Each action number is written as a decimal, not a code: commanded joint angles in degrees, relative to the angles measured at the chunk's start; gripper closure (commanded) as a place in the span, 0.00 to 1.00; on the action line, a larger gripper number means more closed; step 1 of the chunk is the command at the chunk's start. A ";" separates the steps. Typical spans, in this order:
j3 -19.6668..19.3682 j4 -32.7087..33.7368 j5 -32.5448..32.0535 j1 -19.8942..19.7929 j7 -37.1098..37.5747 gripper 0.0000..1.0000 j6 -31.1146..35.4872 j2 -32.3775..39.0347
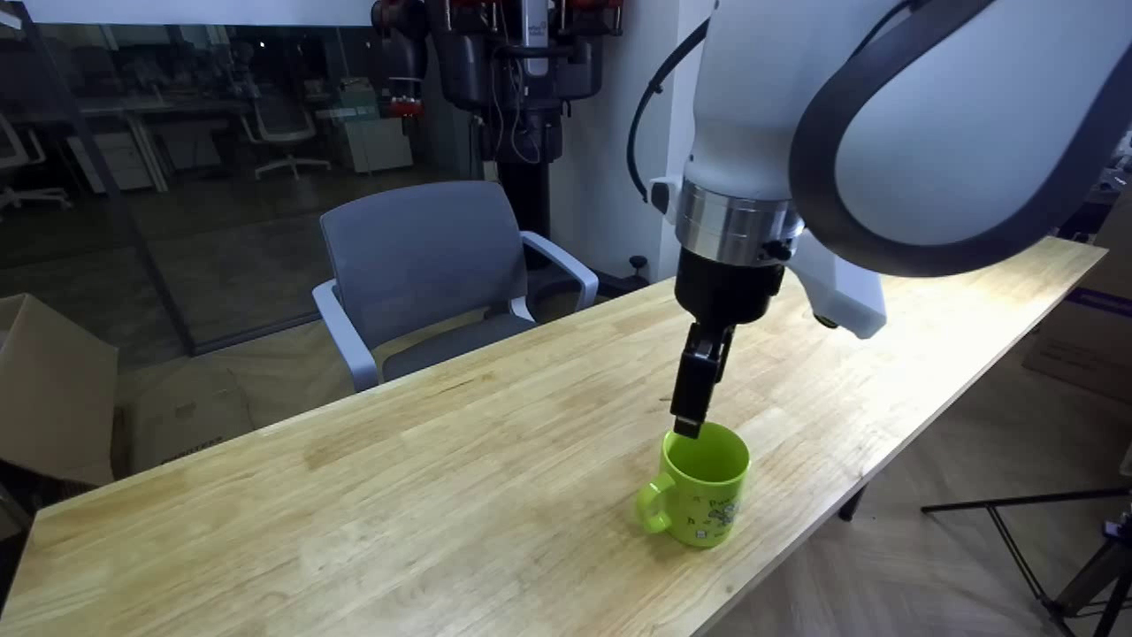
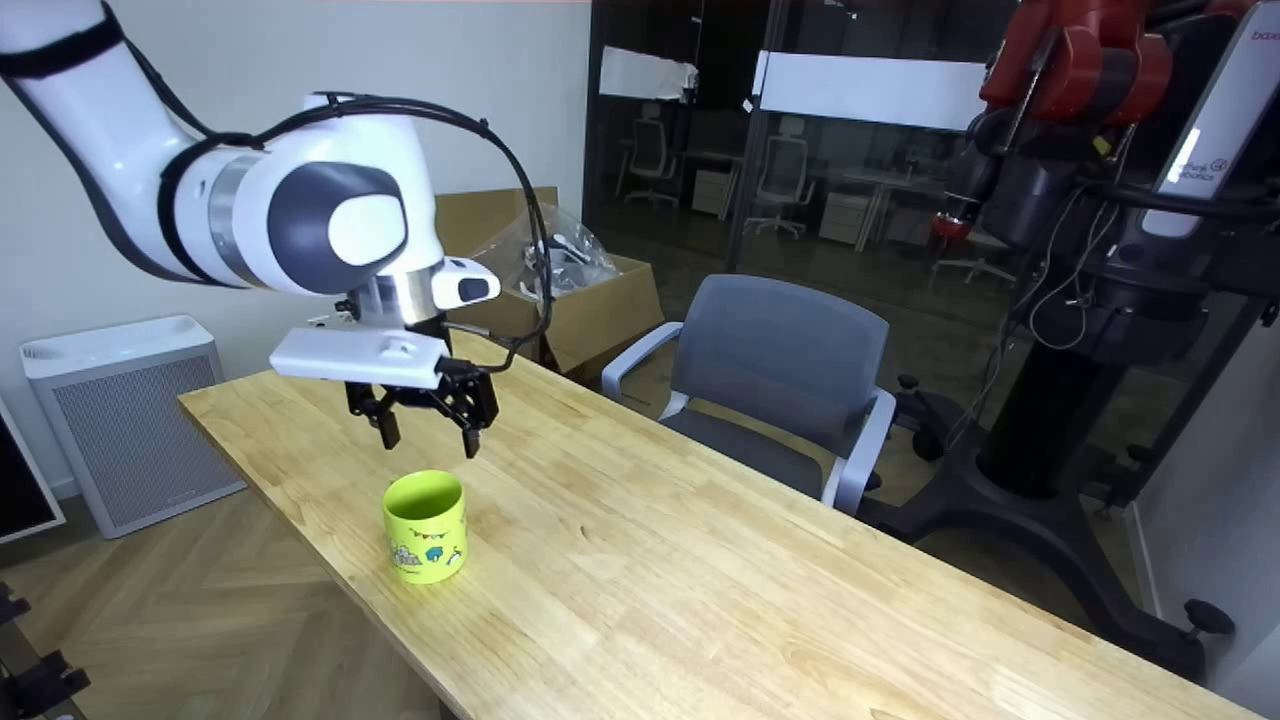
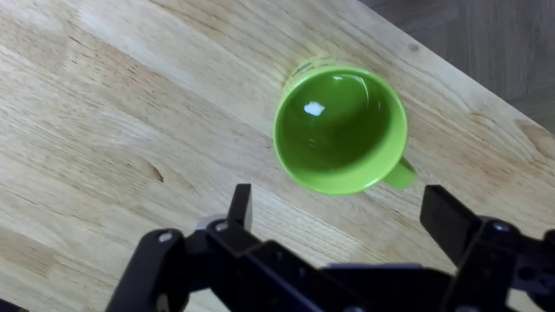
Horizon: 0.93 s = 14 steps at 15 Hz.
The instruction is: Move the cup slightly up the table
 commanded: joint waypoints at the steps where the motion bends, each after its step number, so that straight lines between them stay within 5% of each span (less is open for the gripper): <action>1: -0.55 -1.65 2.42 -1.42 -0.84 0.00 1.72 0.27; 14: 0.91 -1.70 9.45 -5.41 -3.37 0.00 4.26 5.36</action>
